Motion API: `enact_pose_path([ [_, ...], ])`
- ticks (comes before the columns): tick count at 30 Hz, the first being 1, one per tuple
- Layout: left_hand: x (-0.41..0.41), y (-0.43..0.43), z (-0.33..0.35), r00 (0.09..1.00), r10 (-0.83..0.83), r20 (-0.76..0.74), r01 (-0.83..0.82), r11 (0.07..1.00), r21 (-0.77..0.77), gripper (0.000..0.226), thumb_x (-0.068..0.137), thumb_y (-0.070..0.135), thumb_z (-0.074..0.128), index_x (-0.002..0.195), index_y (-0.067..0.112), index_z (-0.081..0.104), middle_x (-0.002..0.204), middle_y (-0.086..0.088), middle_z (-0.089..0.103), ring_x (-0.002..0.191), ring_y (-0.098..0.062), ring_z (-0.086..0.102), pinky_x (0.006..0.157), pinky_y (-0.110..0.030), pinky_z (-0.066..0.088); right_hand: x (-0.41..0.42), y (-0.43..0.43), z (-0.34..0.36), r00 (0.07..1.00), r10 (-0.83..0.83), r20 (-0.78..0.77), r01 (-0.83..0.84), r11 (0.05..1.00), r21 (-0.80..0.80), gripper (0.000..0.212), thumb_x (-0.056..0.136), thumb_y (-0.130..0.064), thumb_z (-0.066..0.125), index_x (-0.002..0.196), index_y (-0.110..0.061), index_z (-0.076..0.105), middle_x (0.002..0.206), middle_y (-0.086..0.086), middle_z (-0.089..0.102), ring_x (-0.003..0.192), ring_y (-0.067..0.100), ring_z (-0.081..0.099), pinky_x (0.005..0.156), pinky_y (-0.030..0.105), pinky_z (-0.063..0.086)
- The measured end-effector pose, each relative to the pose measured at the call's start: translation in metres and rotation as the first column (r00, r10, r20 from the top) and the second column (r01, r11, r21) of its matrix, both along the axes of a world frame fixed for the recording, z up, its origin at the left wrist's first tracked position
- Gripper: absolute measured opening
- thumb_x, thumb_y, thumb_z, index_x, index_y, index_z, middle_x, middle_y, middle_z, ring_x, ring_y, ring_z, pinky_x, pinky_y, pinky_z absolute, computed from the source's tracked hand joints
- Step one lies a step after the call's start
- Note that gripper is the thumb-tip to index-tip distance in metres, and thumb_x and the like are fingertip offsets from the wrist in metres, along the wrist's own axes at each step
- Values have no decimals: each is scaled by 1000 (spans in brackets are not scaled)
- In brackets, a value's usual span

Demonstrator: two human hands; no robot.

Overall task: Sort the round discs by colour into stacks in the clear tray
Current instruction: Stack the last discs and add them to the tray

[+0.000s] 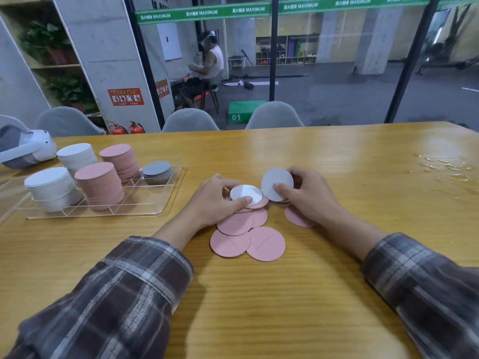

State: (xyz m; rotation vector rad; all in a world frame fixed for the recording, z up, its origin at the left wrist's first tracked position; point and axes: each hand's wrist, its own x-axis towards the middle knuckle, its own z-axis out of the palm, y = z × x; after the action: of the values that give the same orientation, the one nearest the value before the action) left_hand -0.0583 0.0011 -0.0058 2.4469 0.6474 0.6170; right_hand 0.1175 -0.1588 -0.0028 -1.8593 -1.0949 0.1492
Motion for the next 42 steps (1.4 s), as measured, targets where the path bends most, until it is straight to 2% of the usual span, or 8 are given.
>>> enact_pose_path([
  [4,-2,2,1,997,-17,76,18,1000,-10,45,82,33,86,124,31,70,114,11,60,99,-4,61,77,-6,42,0,0,0,1000,-10,13,10,1000,8,11,91,-23,70,99,-15,71,91,-1,75,88,19,69,79,36,54],
  [9,-3,4,3,967,-50,249,90,984,-152,46,86,12,81,123,38,70,101,5,70,85,-19,69,76,-34,59,0,0,1,1000,11,20,-11,1000,21,10,94,-23,66,99,-15,69,82,-3,73,73,16,69,70,31,53],
  [13,-2,-2,7,947,-54,316,123,971,-205,50,86,11,83,129,28,65,86,3,76,77,-14,70,78,-27,58,-4,-1,4,995,91,-38,-90,996,26,11,98,-22,62,96,-13,66,65,1,66,48,14,60,55,26,48],
  [19,3,-9,7,914,28,406,61,977,-204,27,76,17,92,95,22,73,79,3,76,73,-18,73,70,-38,64,-9,-2,7,967,181,-179,-178,983,35,22,104,-26,56,98,-8,66,69,6,61,48,9,52,50,23,44],
  [24,16,-21,8,894,25,448,59,983,-172,23,79,16,90,98,25,82,83,7,74,78,-11,70,71,-17,53,-7,-3,8,945,259,-199,-254,966,50,16,99,-33,65,93,-19,68,66,-6,62,53,18,54,49,27,41],
  [33,43,-31,13,895,-16,446,86,987,-137,17,84,17,86,99,22,82,92,9,76,87,-6,72,79,-16,55,11,-16,7,985,168,-42,-166,985,52,8,93,-23,71,86,-25,69,68,-12,67,63,4,58,61,25,44],
  [39,60,-28,1,998,-2,68,0,999,40,36,94,40,72,125,22,73,119,6,69,112,-8,62,99,-27,48,38,-37,5,990,-37,137,38,999,-6,9,91,-23,67,86,-16,67,78,1,68,75,22,61,64,34,46],
  [42,60,-25,-4,982,22,-186,4,990,142,63,90,63,66,137,23,64,134,2,58,130,-19,48,112,-45,39,46,-40,2,987,-77,138,78,997,-2,6,92,-22,67,87,-21,63,78,-7,66,74,16,59,60,19,41],
])
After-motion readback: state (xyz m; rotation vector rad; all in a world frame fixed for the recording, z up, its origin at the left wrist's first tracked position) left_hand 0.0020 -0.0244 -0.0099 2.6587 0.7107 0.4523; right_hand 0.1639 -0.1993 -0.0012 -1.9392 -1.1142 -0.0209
